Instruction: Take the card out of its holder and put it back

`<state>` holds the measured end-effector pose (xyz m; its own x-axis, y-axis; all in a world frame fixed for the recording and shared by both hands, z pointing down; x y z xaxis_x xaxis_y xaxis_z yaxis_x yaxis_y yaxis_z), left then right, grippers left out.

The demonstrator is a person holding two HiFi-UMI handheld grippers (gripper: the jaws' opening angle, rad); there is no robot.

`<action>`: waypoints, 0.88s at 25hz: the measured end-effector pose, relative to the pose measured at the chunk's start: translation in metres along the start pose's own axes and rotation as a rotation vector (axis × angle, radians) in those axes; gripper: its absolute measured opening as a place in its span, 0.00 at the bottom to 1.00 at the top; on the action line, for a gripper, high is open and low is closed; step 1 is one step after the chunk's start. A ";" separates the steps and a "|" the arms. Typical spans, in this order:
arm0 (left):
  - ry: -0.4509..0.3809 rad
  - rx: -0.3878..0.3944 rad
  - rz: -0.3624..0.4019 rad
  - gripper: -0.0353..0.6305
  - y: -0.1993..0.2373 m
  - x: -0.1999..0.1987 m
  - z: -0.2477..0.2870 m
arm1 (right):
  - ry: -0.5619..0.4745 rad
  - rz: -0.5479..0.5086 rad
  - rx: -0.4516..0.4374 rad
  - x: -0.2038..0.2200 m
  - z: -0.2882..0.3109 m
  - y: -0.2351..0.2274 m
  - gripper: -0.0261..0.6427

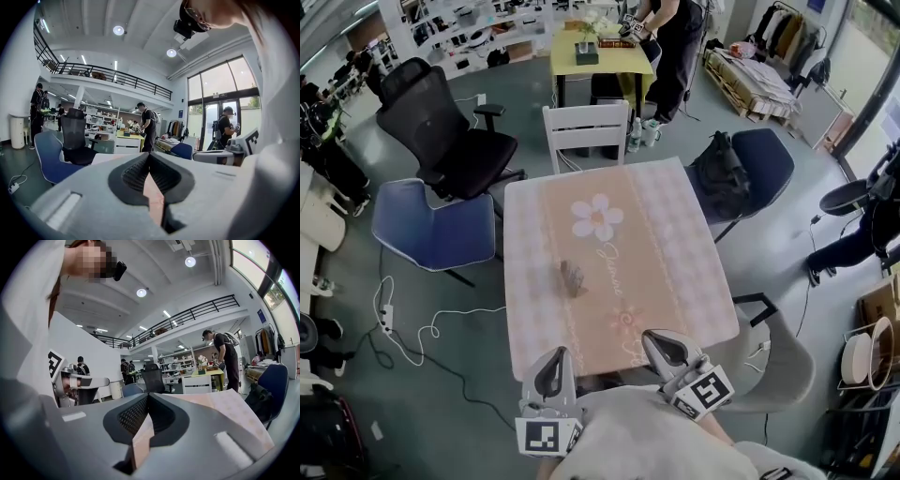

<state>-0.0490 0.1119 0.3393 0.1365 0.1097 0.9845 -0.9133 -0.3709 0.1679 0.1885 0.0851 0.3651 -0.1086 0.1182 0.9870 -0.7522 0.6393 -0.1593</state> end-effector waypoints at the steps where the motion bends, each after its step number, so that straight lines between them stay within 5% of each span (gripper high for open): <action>1: -0.001 0.002 0.002 0.05 -0.001 -0.001 0.002 | -0.004 -0.002 0.004 -0.001 0.000 -0.002 0.04; 22: -0.010 0.033 0.017 0.05 0.055 -0.023 0.022 | -0.025 0.007 0.054 -0.014 0.051 0.009 0.04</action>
<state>-0.0939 0.0690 0.3274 0.1246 0.0940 0.9877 -0.9023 -0.4033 0.1522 0.1496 0.0504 0.3505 -0.1298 0.1028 0.9862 -0.7854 0.5965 -0.1655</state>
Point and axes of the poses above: the fingertips, and each gripper's own axes: z forward along the fingers, y to its left, x out of its underside, the point moved 9 cm from there along -z, backward along the fingers, and after that the axes turned 6 degrees about -y, right-handed, at the moved point
